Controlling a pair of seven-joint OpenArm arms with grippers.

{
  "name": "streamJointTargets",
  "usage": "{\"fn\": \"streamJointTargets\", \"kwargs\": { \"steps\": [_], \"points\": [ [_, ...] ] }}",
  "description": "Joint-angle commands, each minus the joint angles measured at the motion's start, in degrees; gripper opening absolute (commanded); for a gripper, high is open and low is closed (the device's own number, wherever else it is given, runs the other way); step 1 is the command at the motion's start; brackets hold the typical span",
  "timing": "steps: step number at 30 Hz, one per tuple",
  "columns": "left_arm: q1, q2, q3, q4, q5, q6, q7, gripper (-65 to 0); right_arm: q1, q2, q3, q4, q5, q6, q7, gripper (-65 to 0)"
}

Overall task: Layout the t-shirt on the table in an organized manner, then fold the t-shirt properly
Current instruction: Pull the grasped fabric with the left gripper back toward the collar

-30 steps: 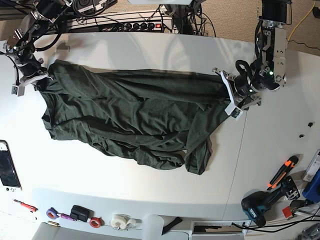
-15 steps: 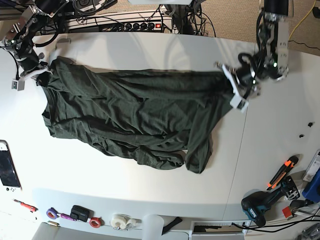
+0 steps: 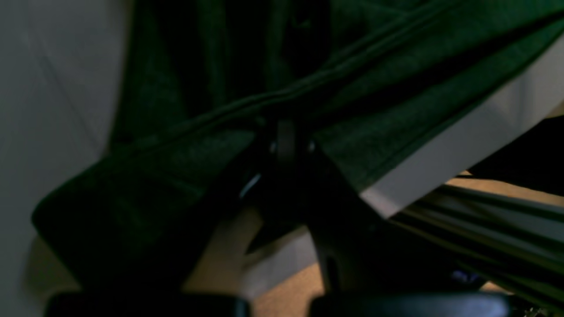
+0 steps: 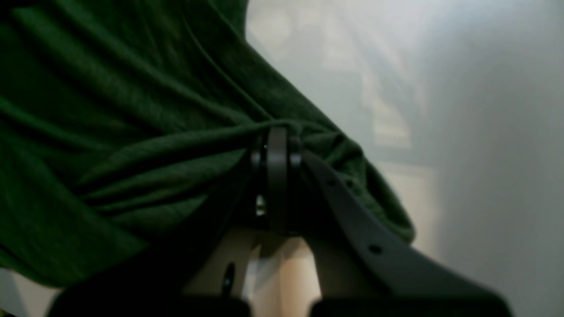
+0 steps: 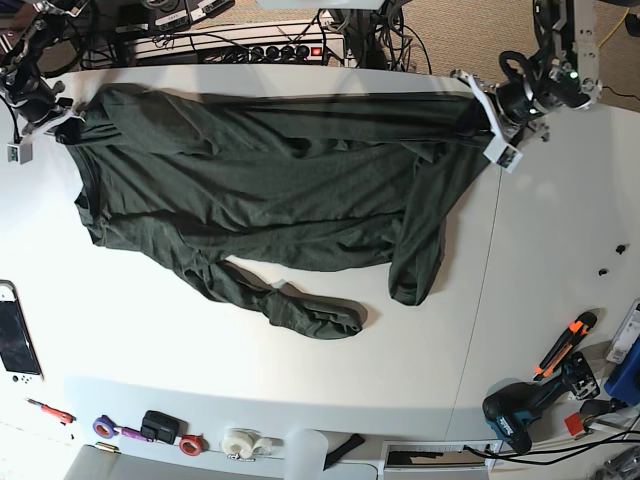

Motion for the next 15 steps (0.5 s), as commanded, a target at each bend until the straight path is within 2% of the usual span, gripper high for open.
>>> {"fn": "streamJointTargets", "kwargs": {
  "steps": [1,5,9,15],
  "points": [
    [0.46,-0.83,-1.20,0.00,3.21,1.51,2.97,-65.0,-0.42,1.64,0.31,0.17,-2.27,-0.96,-1.36,-65.0],
    [0.48,-0.79,-1.57,0.00,1.95,1.51,3.02,-65.0,-0.42,1.60,0.28,0.17,-2.25,-0.98,-2.03,-65.0],
    [0.50,-0.79,-1.57,0.00,1.81,1.51,3.63,-65.0,-0.52,1.62,0.31,0.17,-2.27,-0.98,-5.86,-65.0],
    [0.42,-0.81,-1.57,-0.02,-0.15,1.51,3.30,-65.0,-1.38,1.62,0.31,0.17,0.00,-0.98,-5.95,-65.0]
  ]
}}
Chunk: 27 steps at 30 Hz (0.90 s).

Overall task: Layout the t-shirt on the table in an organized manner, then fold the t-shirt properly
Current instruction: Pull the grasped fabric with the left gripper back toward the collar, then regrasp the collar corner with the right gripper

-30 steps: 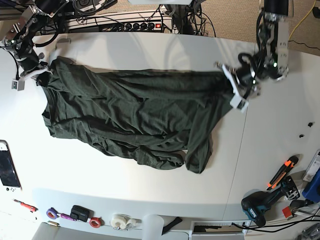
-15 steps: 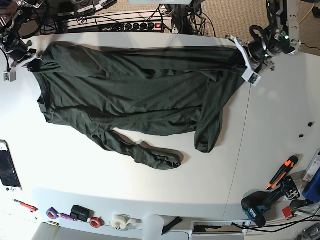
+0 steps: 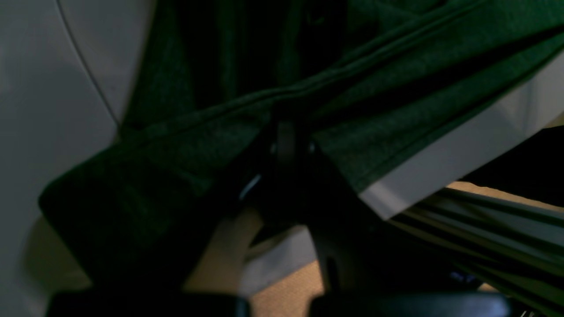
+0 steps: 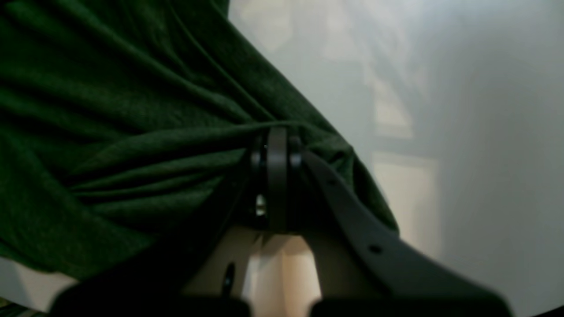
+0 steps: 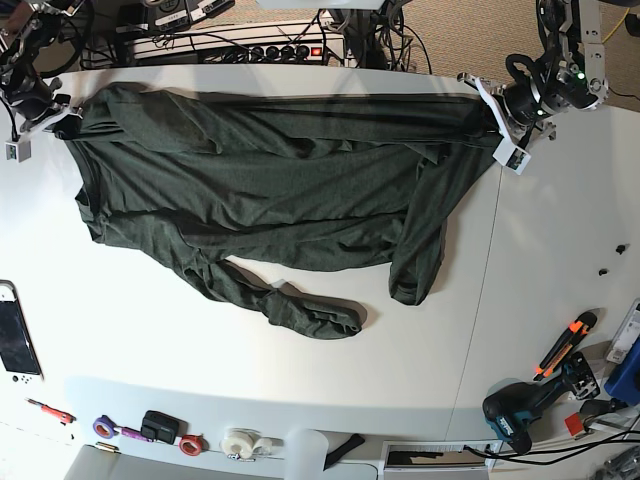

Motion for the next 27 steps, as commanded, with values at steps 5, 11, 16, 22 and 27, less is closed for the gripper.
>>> {"fn": "streamJointTargets", "kwargs": {
  "steps": [5,11,16,22,27],
  "points": [
    [-0.20,-0.76,-0.48,0.09,2.19,1.03,1.14,-65.0,-0.44,1.14,0.26,0.15,-0.42,-0.70,-2.64,-65.0],
    [-1.42,-0.76,-0.48,0.09,2.19,1.03,1.16,-55.4,-0.39,1.77,0.26,0.15,-0.39,-0.72,-3.82,-65.0],
    [-1.77,-0.76,-0.48,0.09,2.16,0.98,1.09,-52.4,-0.28,1.81,0.26,0.15,-0.35,-0.70,-2.47,-48.8],
    [-1.75,-0.76,-0.48,0.09,2.16,1.01,1.05,-52.4,0.35,2.95,0.26,0.15,0.09,-0.70,0.61,-47.8],
    [-1.75,-0.76,-0.48,0.09,2.16,1.01,1.07,-52.4,3.21,7.13,0.26,0.15,1.22,-0.70,0.31,-47.8]
  ]
}}
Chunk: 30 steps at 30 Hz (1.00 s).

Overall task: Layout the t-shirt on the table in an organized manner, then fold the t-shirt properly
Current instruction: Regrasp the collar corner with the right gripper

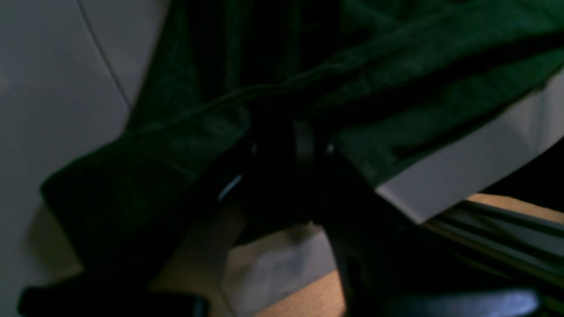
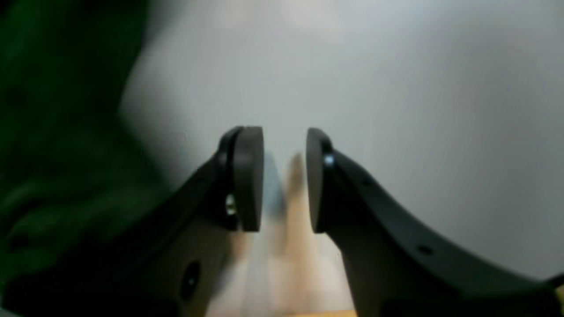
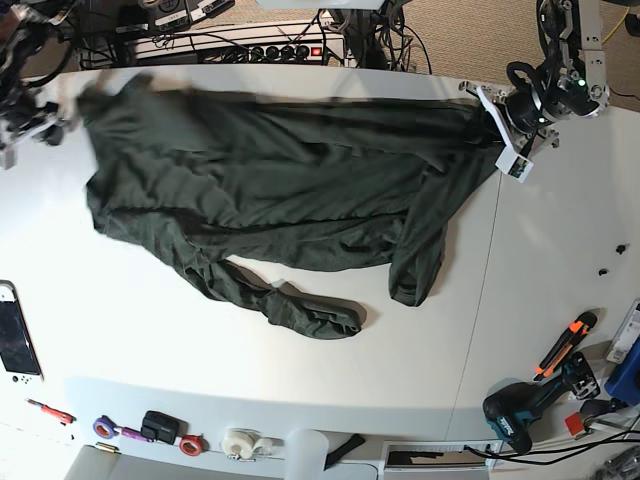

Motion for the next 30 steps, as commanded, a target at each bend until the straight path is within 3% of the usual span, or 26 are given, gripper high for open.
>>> {"fn": "streamJointTargets", "kwargs": {
  "steps": [1,6,11,13,16,18,20,24,30],
  "points": [
    [0.20,-0.74,-0.44,0.28,1.20,0.61,0.87,-52.4,1.29,2.29,0.42,0.96,1.73,0.37,0.85,-47.8],
    [0.20,-0.72,-0.44,0.28,1.20,0.61,0.85,-52.4,5.16,4.96,0.42,0.96,7.08,0.37,-1.73,-47.8],
    [0.22,-0.68,-0.44,0.28,-0.20,0.61,0.83,-52.4,7.78,4.74,0.39,0.96,15.10,0.48,-5.62,-47.8],
    [0.20,-0.59,-0.44,0.28,-0.94,0.61,0.85,-52.4,7.89,4.28,0.39,0.96,21.35,2.46,-8.79,-47.8],
    [0.22,-0.57,-0.44,0.28,-1.36,0.59,0.85,-52.4,7.78,3.19,0.39,0.96,36.35,2.46,-17.17,-47.9],
    [0.22,-0.57,-0.44,0.28,-1.36,0.61,0.87,-52.4,6.97,1.70,0.39,0.96,46.50,2.46,-17.17,-48.1],
    [0.22,-0.57,-0.44,0.28,-1.55,0.61,0.70,-52.4,5.84,-0.59,0.42,1.86,46.50,2.46,-17.17,-51.5],
    [0.22,-0.57,-0.44,0.28,-1.57,0.61,0.68,-52.4,1.05,-5.81,0.39,4.76,46.50,2.46,-17.17,-64.5],
    [0.22,-0.55,-0.44,0.28,-1.77,0.59,0.66,-52.4,-4.79,-12.72,0.39,10.32,46.50,2.46,-17.17,-65.0]
  ]
}}
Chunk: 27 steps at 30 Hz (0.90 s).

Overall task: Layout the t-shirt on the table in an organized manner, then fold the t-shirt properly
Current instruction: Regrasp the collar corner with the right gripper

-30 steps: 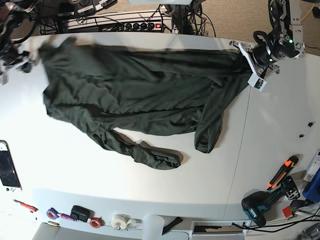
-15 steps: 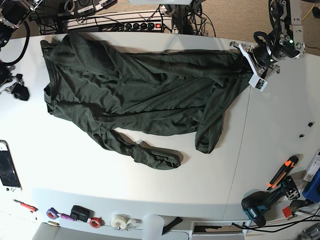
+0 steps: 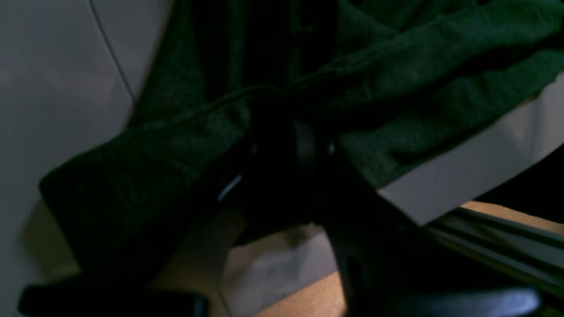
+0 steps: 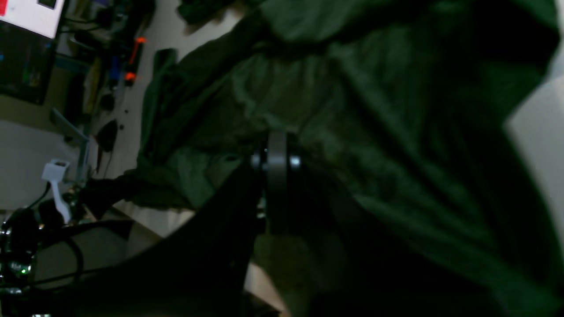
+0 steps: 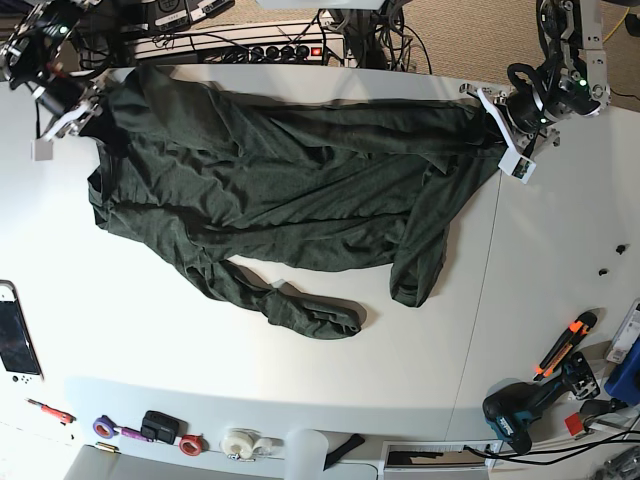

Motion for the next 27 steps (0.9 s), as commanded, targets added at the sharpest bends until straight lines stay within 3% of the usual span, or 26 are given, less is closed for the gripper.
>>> {"fn": "streamJointTargets", "kwargs": {
  "steps": [1,10,12,19,27],
  "points": [
    [0.17,-0.57,-0.17,0.39,0.22,0.13,0.44,-52.4,-0.44,0.46,0.48,1.18,1.74,0.10,0.95,-65.0],
    [0.17,-0.59,-0.17,0.39,0.22,0.13,0.42,-52.4,-3.21,-2.56,0.50,1.20,-0.39,0.10,0.95,-65.0],
    [0.17,-0.59,-0.17,0.39,0.22,0.15,0.44,-52.4,-3.19,-2.56,0.48,1.20,-3.28,0.10,0.95,-65.0],
    [0.17,-0.59,-0.17,0.39,0.20,0.13,0.42,-52.4,-2.82,-2.54,0.48,1.20,-21.90,0.10,1.88,-65.0],
    [0.17,-0.57,-0.17,0.39,-1.95,0.13,0.46,-52.4,2.25,-2.56,0.48,1.20,-24.44,0.10,4.00,-65.0]
  ]
}}
